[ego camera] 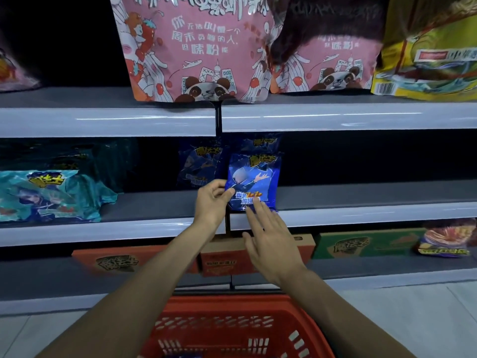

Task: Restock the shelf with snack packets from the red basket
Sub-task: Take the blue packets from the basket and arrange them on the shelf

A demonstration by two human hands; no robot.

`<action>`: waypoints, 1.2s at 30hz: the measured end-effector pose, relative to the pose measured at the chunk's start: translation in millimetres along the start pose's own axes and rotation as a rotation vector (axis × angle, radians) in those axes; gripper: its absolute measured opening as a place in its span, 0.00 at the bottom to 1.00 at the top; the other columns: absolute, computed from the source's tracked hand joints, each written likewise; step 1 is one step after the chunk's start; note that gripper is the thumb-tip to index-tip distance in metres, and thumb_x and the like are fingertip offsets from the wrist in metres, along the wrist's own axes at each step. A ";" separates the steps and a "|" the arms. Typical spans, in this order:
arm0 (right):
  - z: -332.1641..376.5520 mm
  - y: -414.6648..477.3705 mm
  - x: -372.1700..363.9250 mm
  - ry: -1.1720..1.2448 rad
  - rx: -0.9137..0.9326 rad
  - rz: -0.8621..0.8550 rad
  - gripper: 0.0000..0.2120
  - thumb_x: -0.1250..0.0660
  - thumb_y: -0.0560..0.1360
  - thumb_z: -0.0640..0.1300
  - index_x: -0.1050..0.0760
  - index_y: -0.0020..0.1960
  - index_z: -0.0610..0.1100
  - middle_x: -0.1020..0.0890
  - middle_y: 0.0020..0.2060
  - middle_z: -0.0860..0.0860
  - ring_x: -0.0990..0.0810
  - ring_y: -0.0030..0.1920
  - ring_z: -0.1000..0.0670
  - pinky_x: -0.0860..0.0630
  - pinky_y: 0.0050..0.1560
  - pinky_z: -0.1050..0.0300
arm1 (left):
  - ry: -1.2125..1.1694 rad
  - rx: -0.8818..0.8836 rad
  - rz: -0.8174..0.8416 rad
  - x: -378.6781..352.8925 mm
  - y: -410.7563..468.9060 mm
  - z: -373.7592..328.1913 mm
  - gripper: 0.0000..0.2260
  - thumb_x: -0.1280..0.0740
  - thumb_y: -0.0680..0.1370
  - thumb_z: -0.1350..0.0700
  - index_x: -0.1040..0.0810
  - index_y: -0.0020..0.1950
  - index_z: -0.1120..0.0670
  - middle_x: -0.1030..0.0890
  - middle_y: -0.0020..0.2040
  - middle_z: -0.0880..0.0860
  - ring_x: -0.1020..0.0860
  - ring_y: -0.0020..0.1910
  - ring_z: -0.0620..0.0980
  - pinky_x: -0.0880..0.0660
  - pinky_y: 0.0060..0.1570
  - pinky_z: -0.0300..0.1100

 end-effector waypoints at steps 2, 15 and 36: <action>0.1 4.3 -4.8 0.018 -0.020 0.002 0.30 0.51 0.83 0.53 0.35 0.80 0.40 0.40 0.82 0.41 0.40 0.82 0.42 0.39 0.80 0.44 | 0.006 0.018 -0.012 -1.3 8.8 8.2 0.08 0.30 0.82 0.62 0.19 0.47 0.50 0.14 0.43 0.50 0.16 0.43 0.46 0.20 0.47 0.41; -3.2 28.1 -20.9 -0.024 -0.116 0.055 0.35 0.59 0.83 0.61 0.39 0.82 0.43 0.38 0.82 0.44 0.43 0.83 0.46 0.52 0.83 0.42 | 0.132 0.124 -0.069 -12.5 45.1 32.9 0.15 0.25 0.78 0.56 0.20 0.61 0.62 0.15 0.54 0.55 0.17 0.52 0.53 0.24 0.50 0.42; -10.9 72.0 -35.2 -0.055 -0.321 0.282 0.36 0.58 0.83 0.61 0.46 0.84 0.42 0.49 0.84 0.47 0.50 0.84 0.48 0.64 0.80 0.34 | 0.493 -0.096 -0.055 41.5 -72.6 12.9 0.15 0.37 0.85 0.50 0.21 0.70 0.47 0.19 0.67 0.44 0.22 0.64 0.42 0.24 0.65 0.46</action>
Point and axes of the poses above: each hand's wrist, its own y-axis towards the middle knuckle, its own x-axis out of the back of the hand, z = x × y, the point moved 9 cm from there along y, towards the middle knuckle
